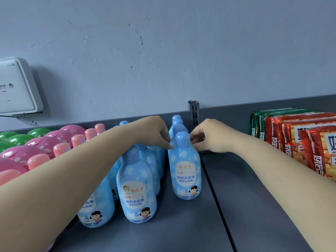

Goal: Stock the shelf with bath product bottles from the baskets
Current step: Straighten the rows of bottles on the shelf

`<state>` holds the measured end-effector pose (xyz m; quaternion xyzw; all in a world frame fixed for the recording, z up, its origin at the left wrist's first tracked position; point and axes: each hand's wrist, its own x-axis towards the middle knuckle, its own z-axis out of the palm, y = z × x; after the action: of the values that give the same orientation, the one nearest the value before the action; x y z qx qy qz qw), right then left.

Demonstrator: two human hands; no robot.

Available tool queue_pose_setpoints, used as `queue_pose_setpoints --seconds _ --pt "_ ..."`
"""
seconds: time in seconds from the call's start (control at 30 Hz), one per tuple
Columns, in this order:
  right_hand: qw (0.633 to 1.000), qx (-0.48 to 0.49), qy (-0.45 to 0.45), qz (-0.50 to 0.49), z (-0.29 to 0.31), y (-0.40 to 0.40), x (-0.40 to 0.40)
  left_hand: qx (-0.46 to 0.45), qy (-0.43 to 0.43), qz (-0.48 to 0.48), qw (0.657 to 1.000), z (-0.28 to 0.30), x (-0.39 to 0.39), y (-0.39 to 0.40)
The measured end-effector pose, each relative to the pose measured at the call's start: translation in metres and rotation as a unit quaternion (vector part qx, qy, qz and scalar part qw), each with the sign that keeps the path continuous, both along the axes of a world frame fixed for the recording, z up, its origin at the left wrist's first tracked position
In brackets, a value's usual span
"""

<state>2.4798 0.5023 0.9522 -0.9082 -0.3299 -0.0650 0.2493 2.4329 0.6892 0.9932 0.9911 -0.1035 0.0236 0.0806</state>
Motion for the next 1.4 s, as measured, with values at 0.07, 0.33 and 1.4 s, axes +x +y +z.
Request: queue_pose_setpoints --seconds 0.07,0.33,1.4 --pt "1.000 0.004 -0.007 0.000 -0.001 0.000 0.000 0.001 0.001 0.001 1.000 0.000 -0.001 0.000" --pt "1.000 0.017 -0.010 0.004 -0.004 0.001 0.000 -0.006 0.009 0.006 1.000 0.000 0.000 0.001" --pt "0.996 -0.022 0.024 0.088 0.022 -0.012 -0.037 -0.001 -0.013 -0.012 1.000 0.005 -0.048 -0.010"
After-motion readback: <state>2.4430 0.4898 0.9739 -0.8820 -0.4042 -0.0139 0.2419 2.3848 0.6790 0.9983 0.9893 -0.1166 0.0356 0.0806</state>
